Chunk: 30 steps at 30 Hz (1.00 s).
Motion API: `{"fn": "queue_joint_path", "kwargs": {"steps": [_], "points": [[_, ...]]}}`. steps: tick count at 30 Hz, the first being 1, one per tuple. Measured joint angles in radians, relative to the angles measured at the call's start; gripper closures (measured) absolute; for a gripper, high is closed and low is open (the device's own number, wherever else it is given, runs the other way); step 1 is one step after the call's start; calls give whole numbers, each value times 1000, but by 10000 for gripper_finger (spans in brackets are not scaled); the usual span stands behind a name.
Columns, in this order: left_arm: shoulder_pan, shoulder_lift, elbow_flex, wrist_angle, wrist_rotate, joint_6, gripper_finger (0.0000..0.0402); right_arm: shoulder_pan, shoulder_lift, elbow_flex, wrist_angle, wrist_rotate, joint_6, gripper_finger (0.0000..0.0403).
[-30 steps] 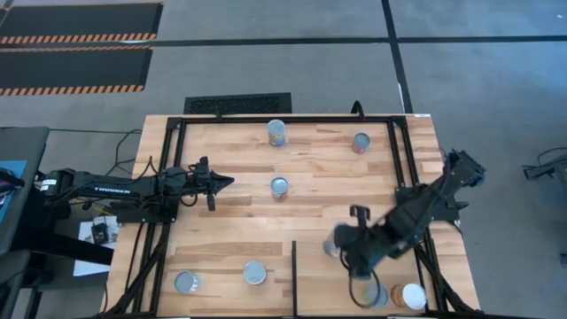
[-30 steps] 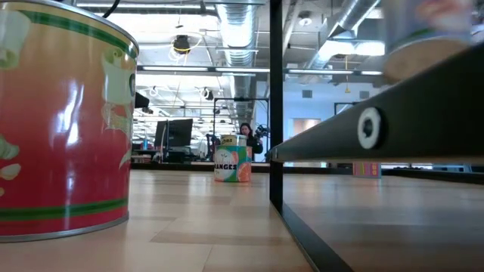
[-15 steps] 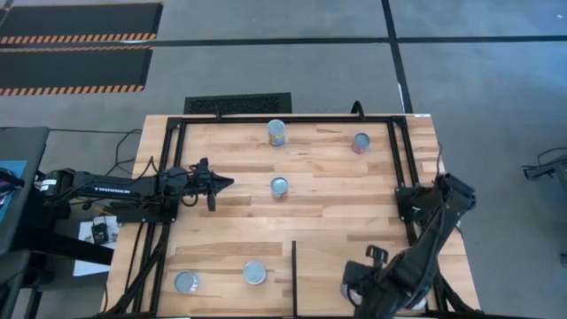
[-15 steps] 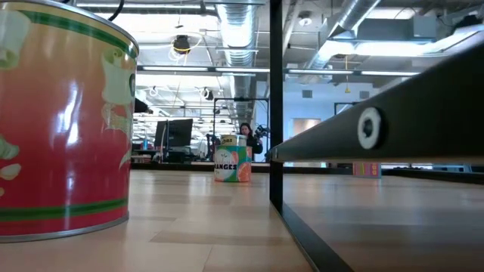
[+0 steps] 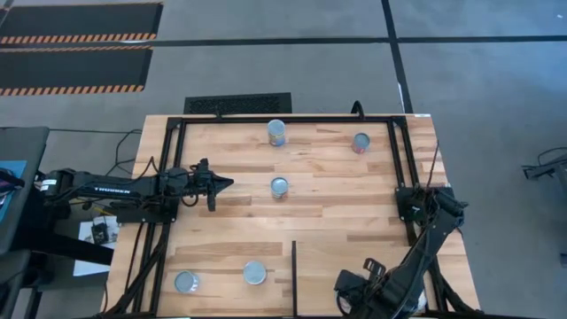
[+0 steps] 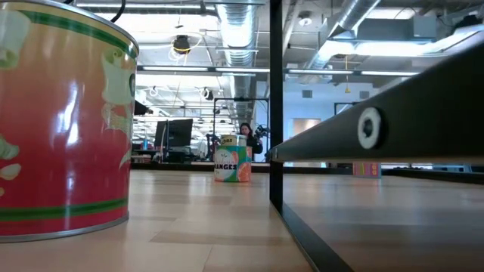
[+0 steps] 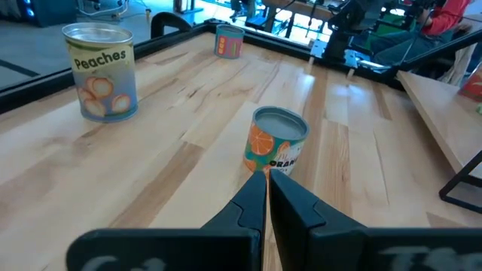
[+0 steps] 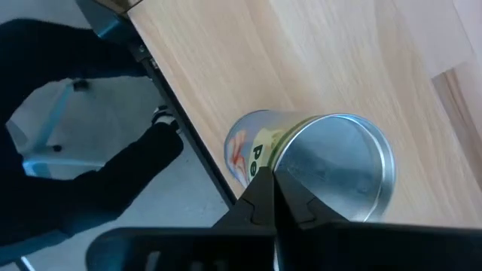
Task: Pick and place cans onto a shelf
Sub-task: Put the bottom canned peaches on the shelf
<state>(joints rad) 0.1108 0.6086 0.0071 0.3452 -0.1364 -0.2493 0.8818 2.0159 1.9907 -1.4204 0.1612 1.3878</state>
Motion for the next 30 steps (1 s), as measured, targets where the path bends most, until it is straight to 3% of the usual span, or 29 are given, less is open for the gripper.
{"fn": "queue_joint_path", "kwargs": {"steps": [30], "points": [[0,0,0,2,5,0,395,-19,2,-31,78,-1,-36,388]]}}
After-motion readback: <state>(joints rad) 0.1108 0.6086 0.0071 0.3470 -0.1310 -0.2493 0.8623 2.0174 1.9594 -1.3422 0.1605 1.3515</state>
